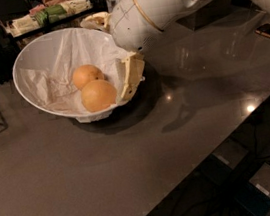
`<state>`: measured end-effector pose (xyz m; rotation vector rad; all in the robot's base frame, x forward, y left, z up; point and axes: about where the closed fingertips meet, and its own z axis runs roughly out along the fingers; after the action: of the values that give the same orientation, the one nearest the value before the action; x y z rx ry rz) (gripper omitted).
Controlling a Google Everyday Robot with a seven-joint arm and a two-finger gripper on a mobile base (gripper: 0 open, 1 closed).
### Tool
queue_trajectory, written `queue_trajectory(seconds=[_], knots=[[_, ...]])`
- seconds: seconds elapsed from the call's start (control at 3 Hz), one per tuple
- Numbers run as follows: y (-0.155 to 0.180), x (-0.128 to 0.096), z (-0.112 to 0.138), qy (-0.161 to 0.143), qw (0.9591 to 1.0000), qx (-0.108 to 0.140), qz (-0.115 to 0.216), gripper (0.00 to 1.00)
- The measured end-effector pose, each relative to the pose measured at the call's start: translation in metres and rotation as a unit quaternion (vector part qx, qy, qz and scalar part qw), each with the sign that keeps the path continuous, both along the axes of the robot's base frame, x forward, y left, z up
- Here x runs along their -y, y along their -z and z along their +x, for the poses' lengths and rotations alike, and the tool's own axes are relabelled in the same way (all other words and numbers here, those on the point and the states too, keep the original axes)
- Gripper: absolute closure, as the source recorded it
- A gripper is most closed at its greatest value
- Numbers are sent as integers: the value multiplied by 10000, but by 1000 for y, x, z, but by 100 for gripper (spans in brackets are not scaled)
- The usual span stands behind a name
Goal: Pick orange from white bowl
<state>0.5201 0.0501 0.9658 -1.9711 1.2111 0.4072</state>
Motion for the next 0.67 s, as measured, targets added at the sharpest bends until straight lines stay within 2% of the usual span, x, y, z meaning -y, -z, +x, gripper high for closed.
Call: queue_trajectory(seconds=[0.33, 0.67], knots=[[4, 4, 11, 178, 9989, -262, 359, 0], [11, 5, 27, 275, 9967, -508, 579, 0]])
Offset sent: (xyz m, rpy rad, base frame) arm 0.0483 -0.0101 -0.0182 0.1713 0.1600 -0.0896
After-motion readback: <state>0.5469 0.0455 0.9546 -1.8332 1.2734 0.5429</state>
